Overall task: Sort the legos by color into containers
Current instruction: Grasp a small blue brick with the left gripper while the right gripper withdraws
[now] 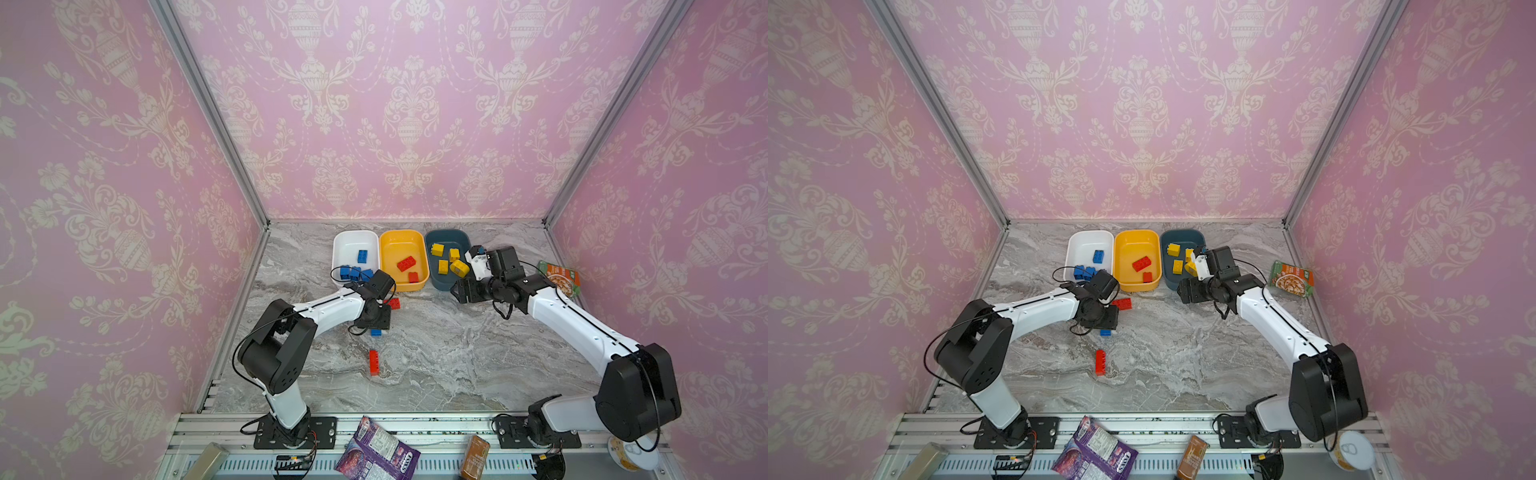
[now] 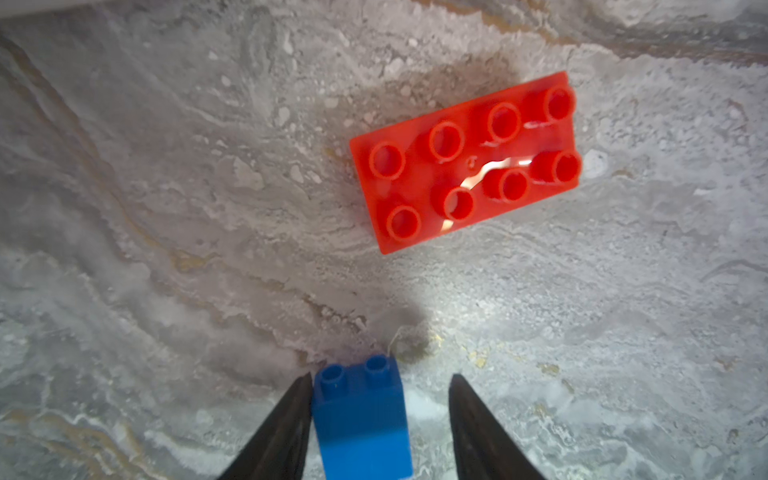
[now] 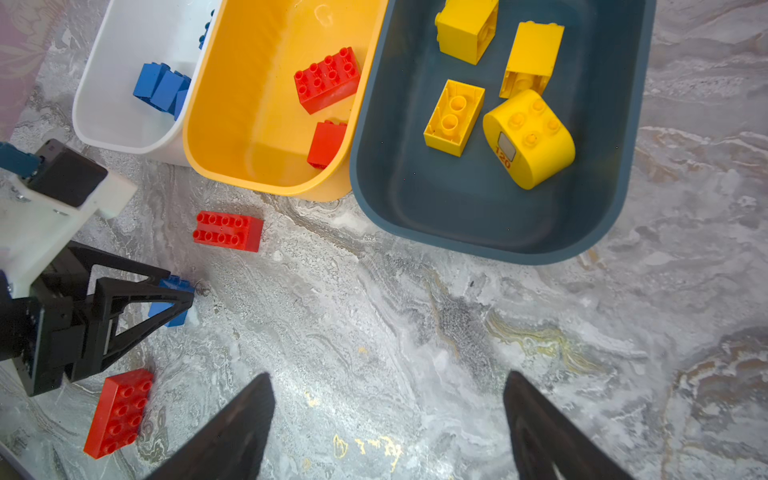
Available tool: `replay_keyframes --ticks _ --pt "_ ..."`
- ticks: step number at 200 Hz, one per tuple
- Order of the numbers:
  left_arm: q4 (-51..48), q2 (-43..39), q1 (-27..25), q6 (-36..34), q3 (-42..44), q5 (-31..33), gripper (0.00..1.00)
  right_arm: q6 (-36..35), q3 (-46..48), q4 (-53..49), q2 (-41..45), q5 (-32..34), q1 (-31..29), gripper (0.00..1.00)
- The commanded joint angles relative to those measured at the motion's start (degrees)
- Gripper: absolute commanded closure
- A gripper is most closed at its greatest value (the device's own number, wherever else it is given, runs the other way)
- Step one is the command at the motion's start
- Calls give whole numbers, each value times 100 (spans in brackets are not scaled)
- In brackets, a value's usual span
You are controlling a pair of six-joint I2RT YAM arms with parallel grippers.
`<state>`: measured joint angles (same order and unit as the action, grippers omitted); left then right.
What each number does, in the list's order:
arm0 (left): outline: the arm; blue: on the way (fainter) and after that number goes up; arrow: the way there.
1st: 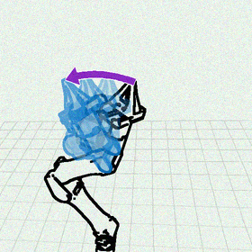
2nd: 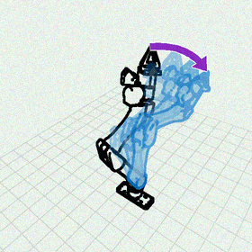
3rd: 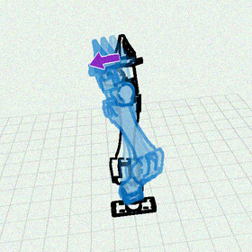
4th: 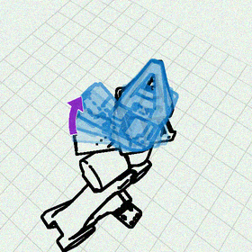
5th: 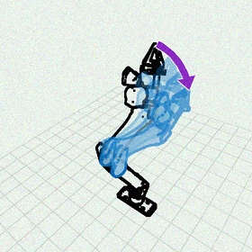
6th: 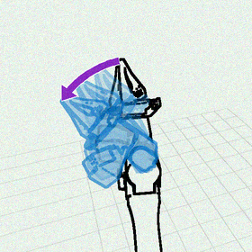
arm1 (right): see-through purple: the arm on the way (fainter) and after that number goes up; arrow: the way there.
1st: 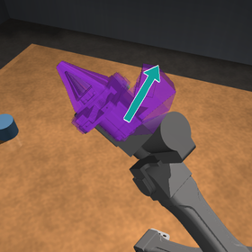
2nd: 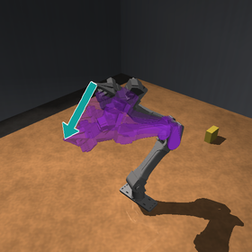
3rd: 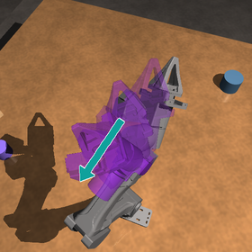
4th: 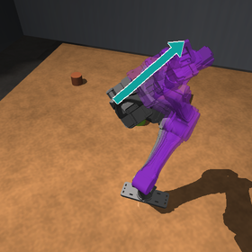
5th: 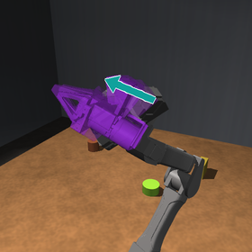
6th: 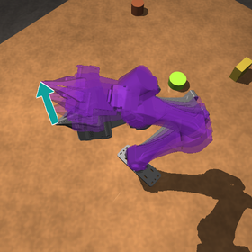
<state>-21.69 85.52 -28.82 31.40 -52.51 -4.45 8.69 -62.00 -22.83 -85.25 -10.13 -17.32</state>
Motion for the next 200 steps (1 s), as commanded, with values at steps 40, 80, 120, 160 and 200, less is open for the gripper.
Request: replay_keyframes --ticks 40,80,120,160,200 --pt "-882 870 -354 -231 -623 296 24 111 337 -285 603 -101 35 12" --pt "-1039 1242 -487 -266 -847 383 32 129 391 -288 666 -104 36 12" --pt "-1030 1416 -509 -257 -884 340 42 124 402 -251 637 -108 31 12" --pt "-1089 1450 -554 -196 -866 381 46 132 416 -225 572 -129 36 12" --pt "-1132 1380 -587 -83 -761 419 46 129 434 -203 549 -147 36 12"
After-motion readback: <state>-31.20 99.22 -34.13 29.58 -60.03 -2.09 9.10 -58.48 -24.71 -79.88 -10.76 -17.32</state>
